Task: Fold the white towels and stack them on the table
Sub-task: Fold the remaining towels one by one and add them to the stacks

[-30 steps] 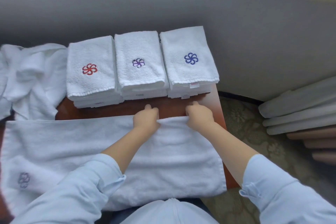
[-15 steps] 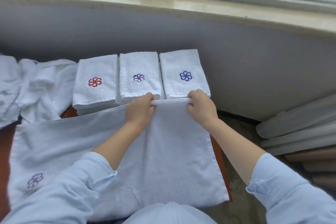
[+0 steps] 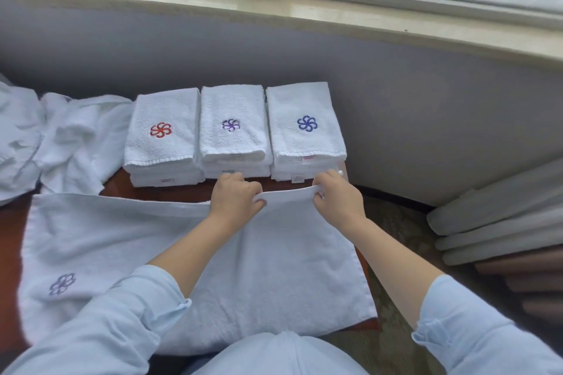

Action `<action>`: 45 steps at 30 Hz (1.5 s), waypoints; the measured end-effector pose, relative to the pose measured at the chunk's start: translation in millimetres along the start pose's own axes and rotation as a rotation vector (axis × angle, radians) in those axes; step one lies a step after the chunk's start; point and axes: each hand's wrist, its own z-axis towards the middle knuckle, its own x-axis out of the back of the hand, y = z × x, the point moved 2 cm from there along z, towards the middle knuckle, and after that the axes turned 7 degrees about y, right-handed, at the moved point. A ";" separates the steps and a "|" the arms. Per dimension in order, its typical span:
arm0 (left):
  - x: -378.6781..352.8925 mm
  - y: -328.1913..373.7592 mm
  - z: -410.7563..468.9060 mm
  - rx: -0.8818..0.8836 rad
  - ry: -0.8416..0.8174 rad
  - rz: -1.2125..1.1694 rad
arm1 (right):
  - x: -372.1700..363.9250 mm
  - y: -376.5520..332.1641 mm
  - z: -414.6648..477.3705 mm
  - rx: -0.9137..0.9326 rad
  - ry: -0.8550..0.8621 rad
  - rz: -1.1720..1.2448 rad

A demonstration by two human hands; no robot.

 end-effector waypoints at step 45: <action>-21.4 42.6 -94.6 -0.027 -0.659 -0.213 | -33.0 11.1 -107.0 -0.082 -0.518 -0.371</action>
